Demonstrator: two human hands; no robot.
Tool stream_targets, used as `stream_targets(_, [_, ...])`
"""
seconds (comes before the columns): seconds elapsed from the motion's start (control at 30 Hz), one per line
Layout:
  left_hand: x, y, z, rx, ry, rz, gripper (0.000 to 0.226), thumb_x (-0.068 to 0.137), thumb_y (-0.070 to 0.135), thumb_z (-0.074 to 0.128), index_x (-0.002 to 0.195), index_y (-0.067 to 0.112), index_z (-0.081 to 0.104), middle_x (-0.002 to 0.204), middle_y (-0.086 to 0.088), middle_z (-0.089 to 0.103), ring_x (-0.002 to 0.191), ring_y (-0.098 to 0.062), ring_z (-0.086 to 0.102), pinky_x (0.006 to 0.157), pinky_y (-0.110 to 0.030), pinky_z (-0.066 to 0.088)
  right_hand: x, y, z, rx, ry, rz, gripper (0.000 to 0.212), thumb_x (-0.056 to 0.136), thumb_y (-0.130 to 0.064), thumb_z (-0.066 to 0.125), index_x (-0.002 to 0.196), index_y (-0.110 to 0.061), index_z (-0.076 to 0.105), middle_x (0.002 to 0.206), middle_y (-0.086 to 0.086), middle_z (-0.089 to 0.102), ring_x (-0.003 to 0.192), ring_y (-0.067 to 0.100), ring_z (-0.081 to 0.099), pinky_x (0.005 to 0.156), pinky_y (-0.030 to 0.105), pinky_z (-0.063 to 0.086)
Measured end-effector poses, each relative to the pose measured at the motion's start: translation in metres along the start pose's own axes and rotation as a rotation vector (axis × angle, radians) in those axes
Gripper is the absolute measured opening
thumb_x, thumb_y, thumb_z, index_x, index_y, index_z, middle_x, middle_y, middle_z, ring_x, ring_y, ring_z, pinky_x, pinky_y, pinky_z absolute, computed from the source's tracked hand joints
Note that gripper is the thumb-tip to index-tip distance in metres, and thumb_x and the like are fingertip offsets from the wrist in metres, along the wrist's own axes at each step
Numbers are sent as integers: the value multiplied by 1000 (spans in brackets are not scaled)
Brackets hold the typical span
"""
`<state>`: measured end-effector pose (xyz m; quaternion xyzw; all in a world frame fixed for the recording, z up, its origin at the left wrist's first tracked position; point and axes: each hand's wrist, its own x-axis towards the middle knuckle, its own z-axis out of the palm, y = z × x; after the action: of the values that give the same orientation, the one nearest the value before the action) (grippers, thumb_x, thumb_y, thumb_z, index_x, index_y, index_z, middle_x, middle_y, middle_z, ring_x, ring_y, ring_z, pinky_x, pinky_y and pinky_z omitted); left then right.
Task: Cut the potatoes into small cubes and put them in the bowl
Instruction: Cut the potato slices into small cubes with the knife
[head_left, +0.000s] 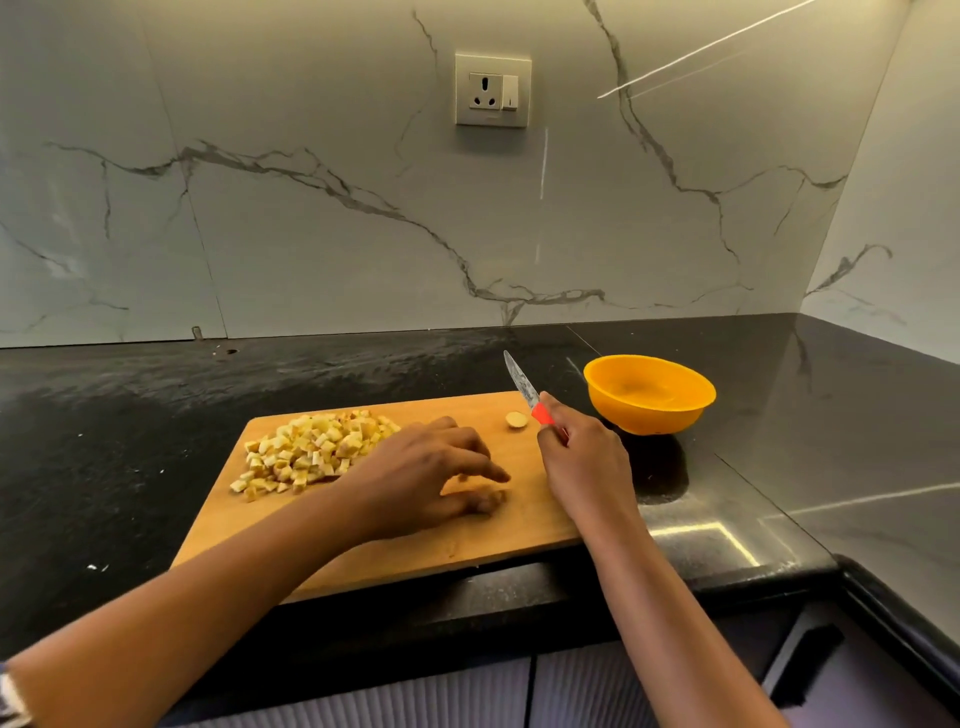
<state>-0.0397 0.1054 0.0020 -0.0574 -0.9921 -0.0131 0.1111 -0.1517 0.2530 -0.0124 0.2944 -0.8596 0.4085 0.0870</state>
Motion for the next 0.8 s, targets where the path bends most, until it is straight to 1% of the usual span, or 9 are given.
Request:
stream_targets(0.1, [13, 0, 1, -26, 10, 24, 29, 91, 41, 55, 116, 32, 65, 117, 10, 59, 103, -4, 46, 87, -27, 44, 1, 2, -4, 54, -8, 52, 43, 98, -25, 46, 141, -30, 42, 136, -4, 54, 115, 11, 54, 86, 22, 41])
stream_targets(0.2, [12, -2, 0, -30, 12, 51, 24, 89, 42, 58, 108, 32, 68, 110, 12, 62, 98, -4, 50, 84, -27, 46, 2, 4, -5, 70, -2, 62, 43, 98, -25, 47, 140, -29, 43, 136, -4, 54, 114, 10, 55, 87, 23, 43])
stream_targets(0.27, [3, -6, -12, -76, 141, 11, 19, 86, 39, 61, 102, 34, 68, 101, 14, 64, 93, -3, 54, 81, -26, 48, 1, 4, -5, 65, -2, 54, 42, 98, -25, 46, 140, -30, 44, 133, -5, 57, 112, 10, 55, 88, 24, 42])
stream_targets(0.4, [-31, -43, -47, -197, 442, -169, 22, 80, 20, 69, 97, 33, 65, 84, 18, 59, 84, -4, 61, 70, -11, 51, 1, 2, -1, 28, -13, 25, 42, 98, -27, 46, 139, -32, 44, 124, -4, 62, 103, 12, 59, 84, 28, 45])
stream_targets(0.47, [-47, -62, -54, -175, 438, -222, 22, 80, 16, 71, 96, 31, 67, 83, 15, 63, 85, -3, 62, 70, -13, 52, 1, 1, 0, 8, -20, 14, 42, 98, -27, 46, 140, -31, 43, 119, -4, 65, 95, 11, 60, 77, 26, 45])
stream_targets(0.53, [-57, -77, -50, -165, 369, -304, 22, 81, 16, 72, 96, 32, 68, 88, 9, 68, 80, -5, 64, 74, -26, 56, 0, 1, -1, -7, -24, 8, 42, 98, -27, 45, 140, -31, 44, 115, -3, 66, 93, 11, 60, 72, 24, 42])
stream_targets(0.6, [-64, -84, -45, -180, 355, -374, 26, 82, 14, 70, 100, 33, 67, 95, 10, 68, 86, -3, 62, 79, -32, 55, -1, 0, -2, -15, -23, 5, 42, 98, -27, 45, 140, -30, 44, 118, -3, 65, 95, 11, 60, 72, 23, 40])
stream_targets(0.7, [-68, -86, -45, -186, 448, -421, 26, 83, 13, 69, 100, 34, 66, 94, 8, 69, 79, -10, 66, 72, -31, 56, -4, -3, -2, -18, -25, 3, 42, 98, -27, 45, 140, -30, 44, 118, -3, 65, 94, 13, 62, 75, 26, 44])
stream_targets(0.8, [-64, -71, -42, -179, 496, -464, 18, 83, 20, 70, 100, 23, 70, 85, 7, 70, 74, 0, 62, 67, -20, 52, -6, -7, 0, -17, -34, -7, 43, 98, -26, 46, 140, -30, 44, 113, -3, 67, 89, 13, 62, 76, 27, 47])
